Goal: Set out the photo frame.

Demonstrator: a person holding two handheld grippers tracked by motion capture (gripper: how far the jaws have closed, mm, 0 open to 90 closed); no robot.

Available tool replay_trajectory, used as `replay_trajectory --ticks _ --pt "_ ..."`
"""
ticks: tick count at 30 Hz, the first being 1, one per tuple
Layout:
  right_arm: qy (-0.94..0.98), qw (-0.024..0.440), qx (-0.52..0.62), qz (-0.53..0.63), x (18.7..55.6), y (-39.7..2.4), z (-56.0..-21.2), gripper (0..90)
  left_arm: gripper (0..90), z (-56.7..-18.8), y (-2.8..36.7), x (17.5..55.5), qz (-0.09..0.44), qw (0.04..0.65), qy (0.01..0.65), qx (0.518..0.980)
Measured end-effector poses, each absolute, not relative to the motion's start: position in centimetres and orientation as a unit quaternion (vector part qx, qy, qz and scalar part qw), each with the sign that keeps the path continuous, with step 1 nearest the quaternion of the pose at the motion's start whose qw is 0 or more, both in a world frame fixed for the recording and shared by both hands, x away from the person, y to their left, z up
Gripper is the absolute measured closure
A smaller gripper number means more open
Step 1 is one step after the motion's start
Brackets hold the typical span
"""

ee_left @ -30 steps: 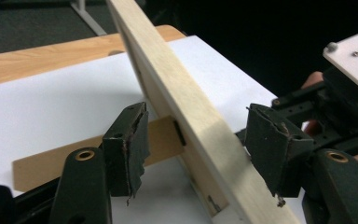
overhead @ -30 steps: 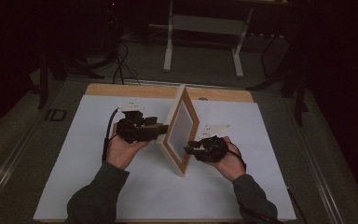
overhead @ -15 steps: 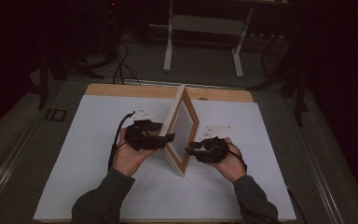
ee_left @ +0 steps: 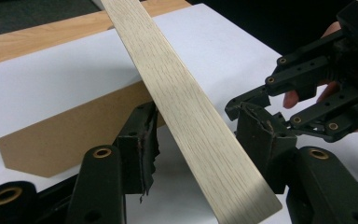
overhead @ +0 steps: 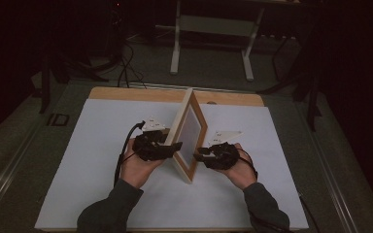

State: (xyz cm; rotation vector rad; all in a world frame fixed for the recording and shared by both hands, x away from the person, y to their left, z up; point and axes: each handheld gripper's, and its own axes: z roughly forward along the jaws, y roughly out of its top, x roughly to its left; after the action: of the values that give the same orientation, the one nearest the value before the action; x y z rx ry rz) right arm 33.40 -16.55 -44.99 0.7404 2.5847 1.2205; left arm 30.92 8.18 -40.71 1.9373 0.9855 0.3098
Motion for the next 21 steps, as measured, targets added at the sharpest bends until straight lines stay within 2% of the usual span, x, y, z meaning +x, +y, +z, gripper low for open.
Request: replay_trajectory --ticks 1,8,21 --pt "0.872 0.095 0.249 0.412 33.4 -16.5 -45.0 66.8 52.6 -40.7 8.2 30.9 0.127 0.455 0.401 0.785" --pt "0.870 0.096 0.251 0.412 33.4 -16.7 -45.0 66.8 54.3 -40.6 8.2 30.9 0.132 0.452 0.403 0.785" --pt "0.871 0.096 0.251 0.412 33.5 -16.7 -45.0 66.6 62.7 -40.7 9.3 31.4 0.141 0.453 0.418 0.775"
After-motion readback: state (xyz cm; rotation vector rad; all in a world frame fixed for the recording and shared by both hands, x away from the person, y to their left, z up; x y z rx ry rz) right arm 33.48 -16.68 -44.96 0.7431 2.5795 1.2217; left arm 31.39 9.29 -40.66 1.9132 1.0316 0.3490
